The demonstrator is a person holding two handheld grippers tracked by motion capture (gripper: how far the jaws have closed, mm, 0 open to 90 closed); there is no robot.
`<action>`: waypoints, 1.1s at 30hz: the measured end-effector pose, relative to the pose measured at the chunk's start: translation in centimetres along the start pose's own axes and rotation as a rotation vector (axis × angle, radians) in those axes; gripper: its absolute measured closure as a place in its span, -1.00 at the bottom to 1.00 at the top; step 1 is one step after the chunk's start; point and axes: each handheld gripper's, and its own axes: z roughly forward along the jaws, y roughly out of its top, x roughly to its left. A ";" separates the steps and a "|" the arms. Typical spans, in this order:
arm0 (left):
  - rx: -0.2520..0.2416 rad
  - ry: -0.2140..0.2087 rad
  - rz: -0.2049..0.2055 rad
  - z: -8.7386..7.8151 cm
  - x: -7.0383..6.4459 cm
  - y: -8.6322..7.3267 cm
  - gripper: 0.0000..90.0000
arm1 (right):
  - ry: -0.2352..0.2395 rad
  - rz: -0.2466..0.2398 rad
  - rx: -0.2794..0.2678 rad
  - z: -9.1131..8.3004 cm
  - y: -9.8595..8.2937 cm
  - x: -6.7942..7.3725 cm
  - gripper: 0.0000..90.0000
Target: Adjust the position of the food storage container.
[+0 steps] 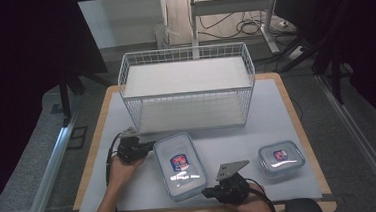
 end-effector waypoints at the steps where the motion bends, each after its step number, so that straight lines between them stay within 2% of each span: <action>1: 0.000 0.000 0.000 0.0 0.0 0.0 0.97 | -0.009 -0.005 0.005 0.0 -0.1 0.0 1.00; 5: 0.002 -0.005 -0.013 -0.1 -0.3 0.0 0.99 | -0.030 -0.003 0.009 -0.4 -0.1 -0.2 1.00; 6: -0.001 -0.020 -0.010 -0.1 -0.3 0.0 0.99 | -0.052 0.001 0.002 -0.8 -0.2 -0.4 1.00; 7: 0.007 -0.027 -0.008 0.0 -0.5 0.0 0.99 | -0.052 0.001 0.002 -0.8 -0.2 -0.4 1.00; 8: 0.014 -0.013 0.008 0.1 -0.9 0.0 0.99 | -0.070 0.020 -0.011 -1.2 -0.3 -0.8 1.00; 10: 0.014 -0.015 0.008 0.1 -1.1 0.0 0.99 | -0.083 0.019 -0.007 -1.3 -0.3 -1.0 1.00; 13: 0.007 -0.042 0.010 -0.1 -1.3 0.0 0.99 | -0.104 0.046 -0.013 -1.9 -0.6 -1.7 1.00; 14: 0.006 -0.030 0.028 0.0 -1.4 0.2 0.95 | -0.138 0.047 -0.015 -2.1 -0.6 -2.0 1.00; 15: 0.006 -0.030 0.028 0.0 -1.4 0.2 0.93 | -0.138 0.047 -0.015 -2.1 -0.6 -2.0 1.00; 16: 0.004 -0.011 0.035 0.1 -1.4 0.3 0.93 | -0.148 0.055 -0.019 -2.3 -0.6 -2.2 1.00; 17: 0.002 0.017 0.037 0.3 -1.4 0.5 0.90 | -0.155 0.065 -0.024 -2.5 -0.6 -2.5 1.00; 18: -0.011 0.069 0.033 0.6 -1.3 0.8 0.84 | -0.175 0.084 -0.029 -2.7 -0.6 -3.0 1.00; 19: -0.027 0.085 0.024 0.7 -1.0 1.1 0.82 | -0.184 0.089 -0.029 -2.8 -0.7 -3.2 1.00; 21: -0.043 0.092 0.016 0.8 -0.7 1.3 0.82 | -0.195 0.101 -0.039 -2.9 -0.7 -3.4 1.00; 22: -0.066 0.095 0.007 1.1 -0.3 1.9 0.82 | -0.182 0.123 -0.053 -3.1 -0.7 -3.7 1.00; 23: -0.066 0.095 0.007 1.1 -0.3 1.9 0.82 | -0.182 0.123 -0.053 -3.1 -0.7 -3.7 1.00; 24: -0.069 0.047 -0.003 1.7 -0.1 2.2 0.84 | -0.176 0.119 -0.049 -3.0 -0.7 -3.5 1.00; 26: -0.064 0.039 0.005 1.9 -0.2 2.2 0.89 | -0.159 0.113 -0.040 -2.9 -0.8 -3.3 1.00; 28: -0.039 0.033 0.019 1.9 -0.4 2.2 0.99 | -0.149 0.105 -0.033 -2.6 -0.7 -2.9 1.00; 33: -0.035 0.007 -0.002 1.5 -0.4 1.8 0.99 | -0.157 0.088 -0.022 -2.6 -0.6 -2.8 1.00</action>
